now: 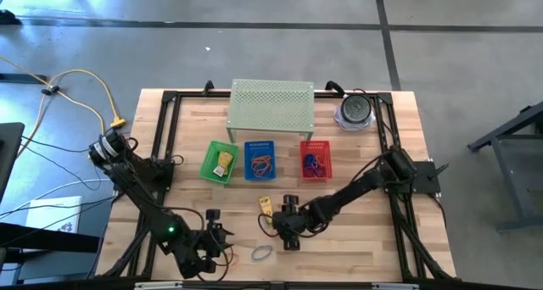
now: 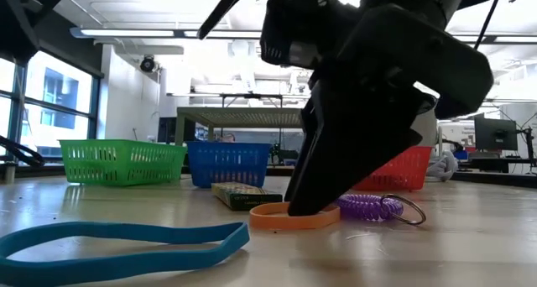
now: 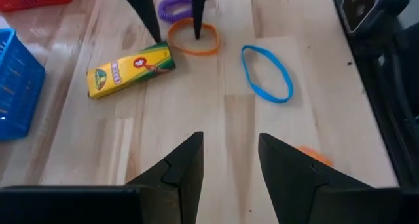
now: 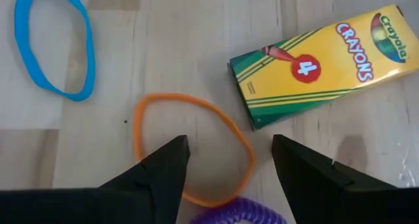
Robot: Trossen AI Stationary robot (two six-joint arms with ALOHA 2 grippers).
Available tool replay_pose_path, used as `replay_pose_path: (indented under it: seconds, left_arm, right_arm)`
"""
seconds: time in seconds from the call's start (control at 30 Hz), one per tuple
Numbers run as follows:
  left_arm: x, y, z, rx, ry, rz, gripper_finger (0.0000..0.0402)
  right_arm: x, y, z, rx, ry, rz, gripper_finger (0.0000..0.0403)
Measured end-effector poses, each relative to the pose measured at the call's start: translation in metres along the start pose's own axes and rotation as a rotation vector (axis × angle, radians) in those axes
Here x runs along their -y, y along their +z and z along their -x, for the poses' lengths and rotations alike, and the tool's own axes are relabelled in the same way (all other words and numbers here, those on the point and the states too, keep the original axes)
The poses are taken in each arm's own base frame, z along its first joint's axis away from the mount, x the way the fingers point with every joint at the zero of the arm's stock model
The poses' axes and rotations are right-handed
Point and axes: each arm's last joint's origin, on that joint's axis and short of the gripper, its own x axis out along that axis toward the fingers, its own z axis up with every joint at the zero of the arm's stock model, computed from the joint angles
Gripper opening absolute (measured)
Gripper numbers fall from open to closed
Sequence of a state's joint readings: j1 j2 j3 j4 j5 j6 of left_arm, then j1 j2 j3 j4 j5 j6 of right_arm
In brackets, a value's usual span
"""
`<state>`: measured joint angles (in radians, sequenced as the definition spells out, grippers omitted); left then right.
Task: Pick & Place Office Desk Supplies
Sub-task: Put the orange rubber band into the blue bin
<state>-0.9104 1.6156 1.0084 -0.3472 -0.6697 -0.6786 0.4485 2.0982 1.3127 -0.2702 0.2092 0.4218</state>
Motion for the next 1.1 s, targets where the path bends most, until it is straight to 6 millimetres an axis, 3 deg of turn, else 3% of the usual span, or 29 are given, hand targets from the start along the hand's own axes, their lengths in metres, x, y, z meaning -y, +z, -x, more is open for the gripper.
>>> replay_pose_path:
  seconds: [0.23,0.6,0.87,1.1]
  left_arm:
    - [0.001,0.001,0.000,0.004,-0.014,-0.018,0.0140]
    - [0.001,0.001,0.000,0.005,-0.016,-0.013,0.0140]
    - [0.002,0.001,0.000,0.007,-0.018,0.014,0.0140]
    - [0.002,0.001,0.000,0.007,-0.019,0.017,0.0140]
  right_arm:
    - [0.002,-0.003,-0.003,-0.029,0.001,-0.017,0.0173]
    - [0.002,-0.004,-0.004,-0.029,-0.017,0.012,0.0013]
    - [-0.002,-0.005,-0.002,-0.015,-0.043,0.055,0.0003]
    - [-0.015,0.000,0.018,0.005,-0.055,0.112,0.0003]
